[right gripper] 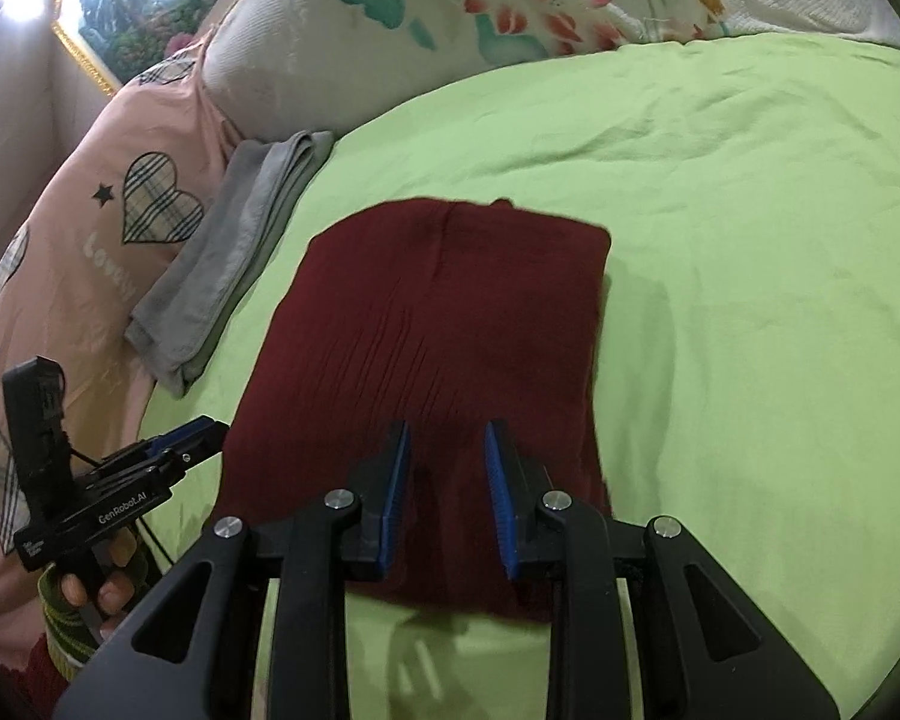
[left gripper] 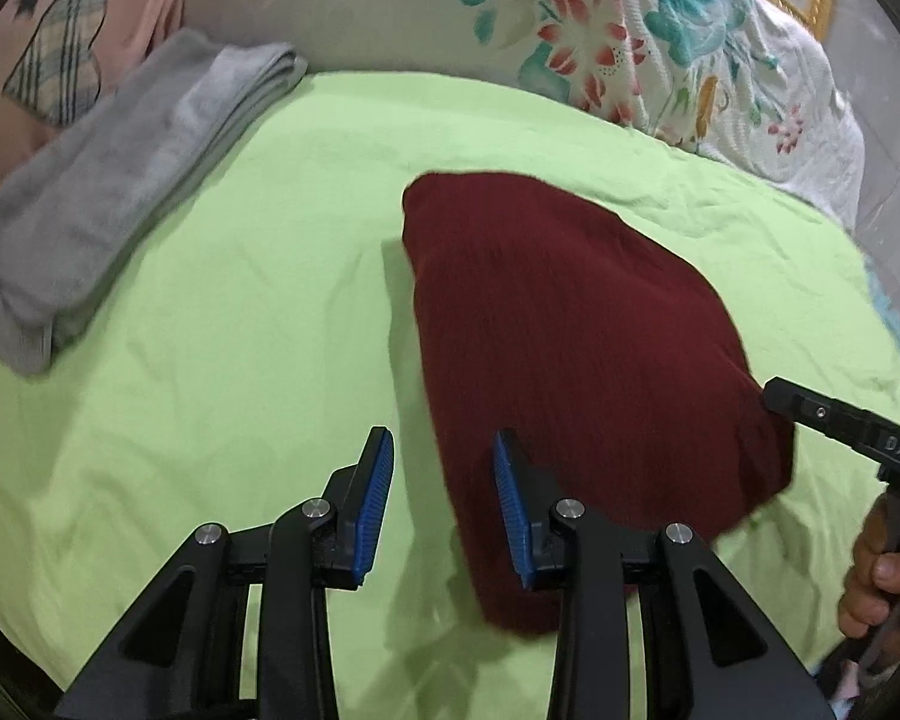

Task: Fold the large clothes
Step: 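Push the red bundle's edge into shape with both grippers open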

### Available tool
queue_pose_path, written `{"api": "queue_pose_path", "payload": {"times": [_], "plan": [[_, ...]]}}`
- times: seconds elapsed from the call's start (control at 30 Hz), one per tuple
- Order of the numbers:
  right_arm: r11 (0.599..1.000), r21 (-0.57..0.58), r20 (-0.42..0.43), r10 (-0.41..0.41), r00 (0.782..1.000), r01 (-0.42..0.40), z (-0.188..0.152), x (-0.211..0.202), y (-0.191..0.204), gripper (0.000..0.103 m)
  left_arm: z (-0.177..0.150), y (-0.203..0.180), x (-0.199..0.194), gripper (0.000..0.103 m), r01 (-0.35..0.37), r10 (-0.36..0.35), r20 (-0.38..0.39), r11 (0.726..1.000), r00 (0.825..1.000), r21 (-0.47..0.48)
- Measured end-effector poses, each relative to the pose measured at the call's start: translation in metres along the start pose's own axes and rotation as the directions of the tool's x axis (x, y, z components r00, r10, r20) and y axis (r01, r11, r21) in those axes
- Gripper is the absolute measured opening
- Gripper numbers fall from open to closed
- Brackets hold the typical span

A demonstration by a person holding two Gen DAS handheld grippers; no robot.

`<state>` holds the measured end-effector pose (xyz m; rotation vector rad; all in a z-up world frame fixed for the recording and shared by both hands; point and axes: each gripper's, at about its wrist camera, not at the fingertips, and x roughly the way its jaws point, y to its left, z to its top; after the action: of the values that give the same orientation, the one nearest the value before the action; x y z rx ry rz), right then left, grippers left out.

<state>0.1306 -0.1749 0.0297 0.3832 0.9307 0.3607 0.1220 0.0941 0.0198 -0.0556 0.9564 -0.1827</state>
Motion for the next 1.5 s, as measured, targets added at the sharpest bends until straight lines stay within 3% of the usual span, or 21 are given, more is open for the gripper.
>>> {"api": "queue_pose_path", "payload": {"times": [0.13, 0.27, 0.43, 0.6, 0.67, 0.73, 0.8, 0.87, 0.93, 1.0, 1.07, 1.1, 1.17, 1.27, 1.4, 1.5], "plan": [[1.000, 0.000, -0.008, -0.003, 1.000, 0.003, -0.016, -0.011, 0.000, 0.027, -0.026, 0.008, -0.012, 0.037, 0.077, -0.077, -0.014, 0.997, 0.997, -0.009], [1.000, -0.019, -0.035, 0.011, 0.999, -0.012, -0.028, -0.008, 0.005, 0.027, -0.047, 0.007, -0.008, 0.038, 0.073, -0.073, -0.036, 0.997, 0.997, -0.011], [0.998, -0.008, -0.071, -0.063, 0.996, 0.062, -0.033, 0.007, -0.005, 0.027, -0.037, 0.017, -0.013, 0.038, 0.145, -0.147, -0.022, 0.986, 0.989, -0.088], [1.000, 0.015, -0.025, -0.025, 0.999, 0.026, -0.031, -0.003, -0.007, 0.027, -0.023, 0.008, -0.012, 0.045, 0.203, -0.204, -0.003, 0.977, 0.979, -0.068], [1.000, -0.002, 0.007, -0.019, 1.000, 0.019, -0.029, -0.006, -0.004, 0.027, -0.022, -0.001, -0.001, 0.046, 0.174, -0.174, -0.030, 0.984, 0.984, -0.027], [0.998, -0.002, -0.020, -0.057, 0.998, 0.057, -0.030, 0.001, -0.008, 0.027, -0.026, -0.007, 0.014, 0.052, 0.122, -0.122, -0.060, 0.993, 0.991, -0.002], [0.994, 0.001, -0.068, -0.113, 0.991, 0.114, -0.036, 0.014, -0.015, 0.027, -0.031, -0.004, 0.024, 0.055, 0.138, -0.139, -0.078, 0.990, 0.987, -0.019], [0.994, 0.017, -0.073, -0.102, 0.992, 0.104, -0.043, 0.017, -0.021, 0.027, -0.034, 0.002, 0.027, 0.056, 0.158, -0.161, -0.083, 0.987, 0.984, -0.043], [0.997, 0.029, -0.040, -0.073, 0.997, 0.074, -0.043, 0.007, -0.019, 0.027, -0.034, 0.005, 0.026, 0.056, 0.165, -0.168, -0.079, 0.985, 0.983, -0.049], [0.999, 0.034, 0.052, -0.040, 0.998, 0.039, -0.041, -0.012, -0.018, 0.028, -0.033, 0.006, 0.027, 0.056, 0.169, -0.173, -0.079, 0.984, 0.982, -0.050], [0.996, 0.045, 0.080, -0.079, 0.994, 0.076, -0.036, -0.017, -0.022, 0.036, -0.032, 0.005, 0.030, 0.056, 0.172, -0.176, -0.081, 0.984, 0.981, -0.052], [0.993, 0.057, 0.058, -0.105, 0.993, 0.101, -0.036, -0.014, -0.026, 0.043, -0.032, 0.004, 0.030, 0.056, 0.169, -0.173, -0.079, 0.984, 0.982, -0.050], [0.988, 0.079, -0.020, -0.128, 0.992, 0.129, -0.037, 0.002, -0.036, 0.044, -0.031, 0.003, 0.032, 0.056, 0.163, -0.166, -0.077, 0.986, 0.983, -0.043], [0.992, 0.107, -0.075, -0.064, 0.995, 0.072, -0.045, 0.017, -0.042, 0.042, -0.034, 0.001, 0.033, 0.056, 0.158, -0.160, -0.077, 0.987, 0.984, -0.035], [0.992, 0.042, -0.072, -0.119, 0.990, 0.122, -0.049, 0.013, -0.031, 0.034, -0.039, -0.003, 0.035, 0.057, 0.154, -0.156, -0.077, 0.988, 0.985, -0.026], [0.990, 0.081, -0.082, -0.108, 0.991, 0.115, -0.044, 0.014, -0.045, 0.034, -0.039, -0.004, 0.037, 0.060, 0.146, -0.146, -0.076, 0.989, 0.986, -0.006]]}}
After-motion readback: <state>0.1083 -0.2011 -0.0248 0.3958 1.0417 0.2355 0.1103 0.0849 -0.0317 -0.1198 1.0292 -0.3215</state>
